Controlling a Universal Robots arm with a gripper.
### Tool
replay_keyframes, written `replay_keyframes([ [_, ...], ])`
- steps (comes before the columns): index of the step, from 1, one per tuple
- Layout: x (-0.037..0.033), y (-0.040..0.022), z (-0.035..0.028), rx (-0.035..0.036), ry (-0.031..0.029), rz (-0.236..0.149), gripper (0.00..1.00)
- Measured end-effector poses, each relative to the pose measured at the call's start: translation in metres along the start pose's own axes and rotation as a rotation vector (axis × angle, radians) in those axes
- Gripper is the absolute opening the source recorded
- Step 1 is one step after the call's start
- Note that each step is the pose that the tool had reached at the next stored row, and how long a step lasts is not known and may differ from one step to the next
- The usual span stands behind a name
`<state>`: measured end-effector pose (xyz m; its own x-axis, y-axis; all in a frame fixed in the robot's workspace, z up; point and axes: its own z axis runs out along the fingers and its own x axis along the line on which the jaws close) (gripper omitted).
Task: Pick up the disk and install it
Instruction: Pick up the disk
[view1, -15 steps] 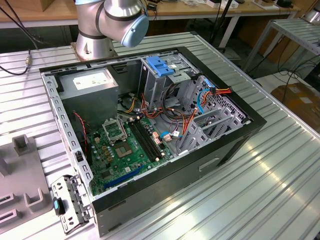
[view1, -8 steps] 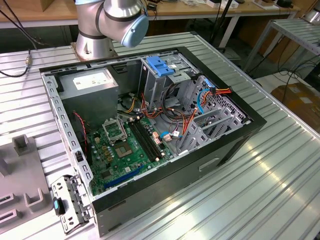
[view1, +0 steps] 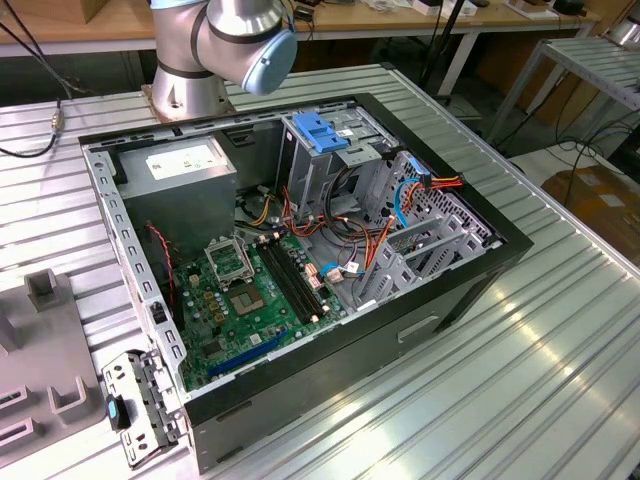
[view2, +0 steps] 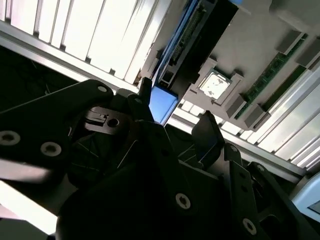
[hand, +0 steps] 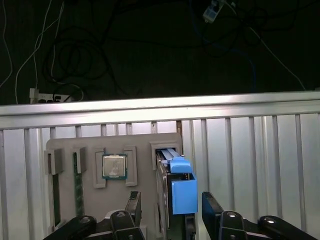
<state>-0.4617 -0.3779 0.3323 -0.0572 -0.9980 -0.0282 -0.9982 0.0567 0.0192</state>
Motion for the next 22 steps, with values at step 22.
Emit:
replay_keyframes([
  [22,-0.0071,0.0085,0.0398,0.0065,-0.0035,-0.004,0.6],
])
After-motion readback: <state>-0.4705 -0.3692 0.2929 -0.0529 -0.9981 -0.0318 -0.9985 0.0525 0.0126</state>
